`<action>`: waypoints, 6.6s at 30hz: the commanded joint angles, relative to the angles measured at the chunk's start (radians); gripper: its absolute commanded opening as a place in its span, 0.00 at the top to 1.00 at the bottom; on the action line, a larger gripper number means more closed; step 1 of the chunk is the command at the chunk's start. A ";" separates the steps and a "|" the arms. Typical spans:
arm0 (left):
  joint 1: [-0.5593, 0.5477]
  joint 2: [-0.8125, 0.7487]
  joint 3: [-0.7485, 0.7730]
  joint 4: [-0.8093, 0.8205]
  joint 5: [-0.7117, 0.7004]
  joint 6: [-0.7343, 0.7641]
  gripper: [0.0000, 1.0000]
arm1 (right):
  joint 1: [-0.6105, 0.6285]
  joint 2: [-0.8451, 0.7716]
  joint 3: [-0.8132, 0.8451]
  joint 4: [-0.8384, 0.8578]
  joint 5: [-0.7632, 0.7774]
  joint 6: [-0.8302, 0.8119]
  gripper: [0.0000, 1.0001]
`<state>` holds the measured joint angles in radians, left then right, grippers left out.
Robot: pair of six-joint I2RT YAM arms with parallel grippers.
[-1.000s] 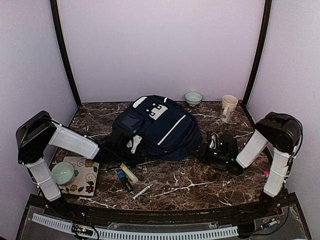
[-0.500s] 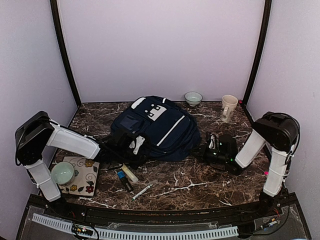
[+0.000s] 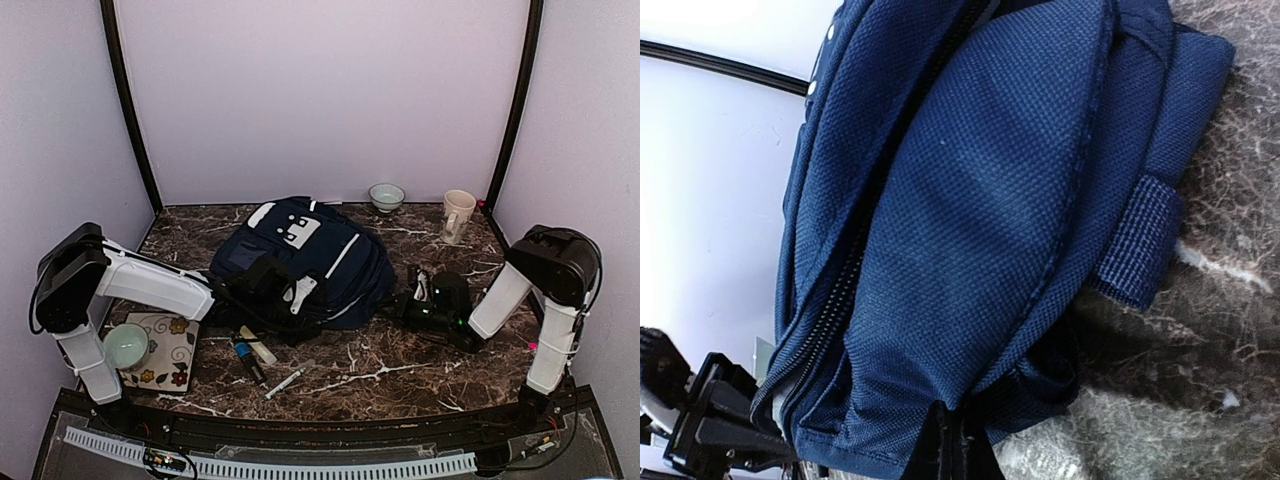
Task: Pack the student bag
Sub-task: Zip the largest pocket of the bag in the student bag, then adjust the largest pocket of the bag to the student bag, then grab the largest pocket of the student bag, then hold the student bag at the center of the board.
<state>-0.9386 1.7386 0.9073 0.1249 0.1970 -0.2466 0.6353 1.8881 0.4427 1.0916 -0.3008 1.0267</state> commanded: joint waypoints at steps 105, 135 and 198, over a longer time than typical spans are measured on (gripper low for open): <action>0.022 -0.118 -0.241 0.209 -0.293 0.024 0.72 | 0.378 -0.136 0.601 -1.322 0.047 -0.666 0.78; 0.034 -0.207 -0.242 0.226 -0.201 0.059 0.71 | 0.511 -0.366 0.190 -0.927 0.505 -0.476 0.41; 0.001 -0.096 -0.260 0.486 0.165 0.451 0.32 | 0.442 -0.364 0.032 -0.527 0.195 -0.398 1.00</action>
<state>-0.9344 1.6039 0.5957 0.6121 0.2726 0.1184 1.0931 1.5700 0.5026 0.4808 -0.0120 0.6140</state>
